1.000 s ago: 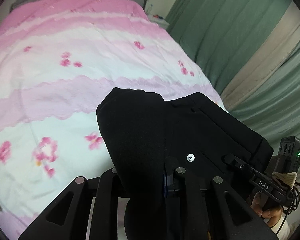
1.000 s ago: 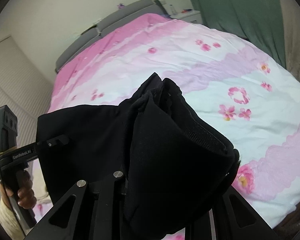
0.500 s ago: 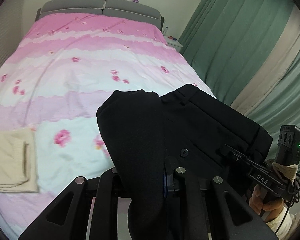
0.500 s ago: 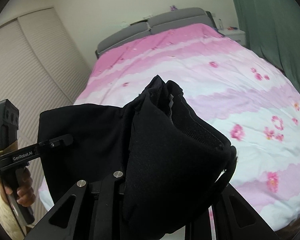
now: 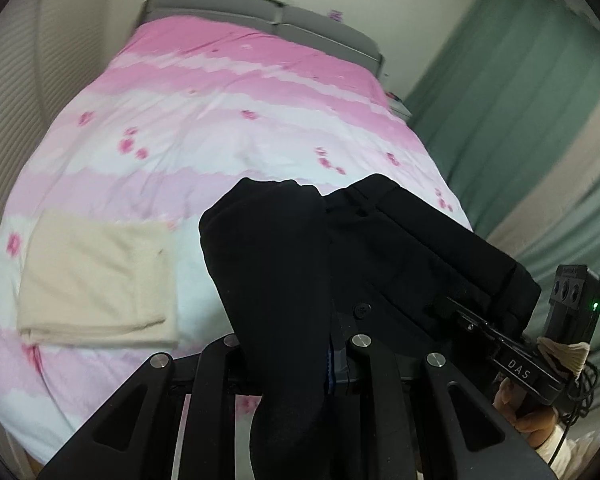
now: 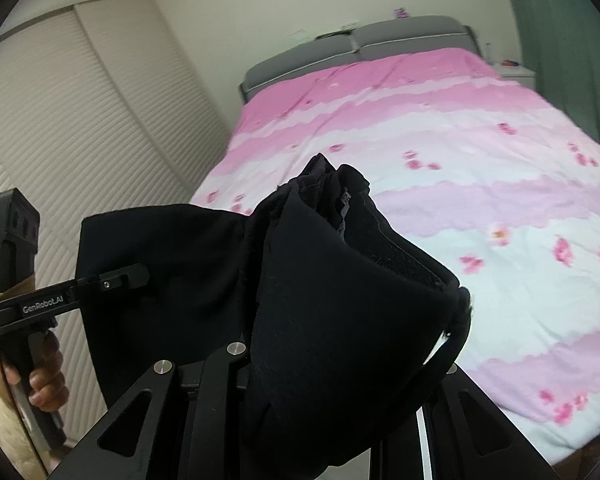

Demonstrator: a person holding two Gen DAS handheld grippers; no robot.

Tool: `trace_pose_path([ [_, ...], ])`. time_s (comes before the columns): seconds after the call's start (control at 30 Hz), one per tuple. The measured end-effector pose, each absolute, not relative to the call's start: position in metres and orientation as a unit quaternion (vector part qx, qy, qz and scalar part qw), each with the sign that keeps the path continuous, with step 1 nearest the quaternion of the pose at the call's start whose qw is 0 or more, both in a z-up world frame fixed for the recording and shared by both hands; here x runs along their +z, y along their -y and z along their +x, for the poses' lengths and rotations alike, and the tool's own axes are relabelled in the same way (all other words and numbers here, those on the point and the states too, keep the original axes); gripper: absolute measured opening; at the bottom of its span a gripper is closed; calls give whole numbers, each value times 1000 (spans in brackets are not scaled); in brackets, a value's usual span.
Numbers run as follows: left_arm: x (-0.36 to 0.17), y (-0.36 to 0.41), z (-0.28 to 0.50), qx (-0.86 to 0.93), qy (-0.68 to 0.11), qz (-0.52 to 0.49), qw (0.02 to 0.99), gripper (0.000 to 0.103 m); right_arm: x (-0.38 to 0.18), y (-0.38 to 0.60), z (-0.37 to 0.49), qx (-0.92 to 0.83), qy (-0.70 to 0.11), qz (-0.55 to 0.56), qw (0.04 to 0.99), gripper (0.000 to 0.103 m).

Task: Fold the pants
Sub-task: 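Lift the folded trousers with both grippers and carry them toward the beige cloth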

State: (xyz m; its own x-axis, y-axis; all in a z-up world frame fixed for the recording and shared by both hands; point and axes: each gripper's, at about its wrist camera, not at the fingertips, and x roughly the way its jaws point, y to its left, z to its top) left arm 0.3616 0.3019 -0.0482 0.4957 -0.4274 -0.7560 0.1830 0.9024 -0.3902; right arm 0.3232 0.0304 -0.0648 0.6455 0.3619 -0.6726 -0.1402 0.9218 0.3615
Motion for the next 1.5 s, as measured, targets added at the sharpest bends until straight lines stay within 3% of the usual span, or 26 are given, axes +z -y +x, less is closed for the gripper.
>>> trace_pose_path([
  [0.53, -111, -492, 360, -167, -519, -189, 817, 20, -104, -181, 331, 163, -467, 120, 861, 24],
  [0.97, -142, -613, 494, -187, -527, -125, 820, 20, -158, -301, 393, 117, -484, 200, 844, 24],
  [1.23, -186, -619, 590, -203, -529, -35, 823, 20, -201, -339, 455, 84, -490, 200, 844, 25],
  [1.5, -259, -608, 623, -188, -558, -8, 808, 21, -263, -352, 476, 56, -521, 174, 834, 29],
])
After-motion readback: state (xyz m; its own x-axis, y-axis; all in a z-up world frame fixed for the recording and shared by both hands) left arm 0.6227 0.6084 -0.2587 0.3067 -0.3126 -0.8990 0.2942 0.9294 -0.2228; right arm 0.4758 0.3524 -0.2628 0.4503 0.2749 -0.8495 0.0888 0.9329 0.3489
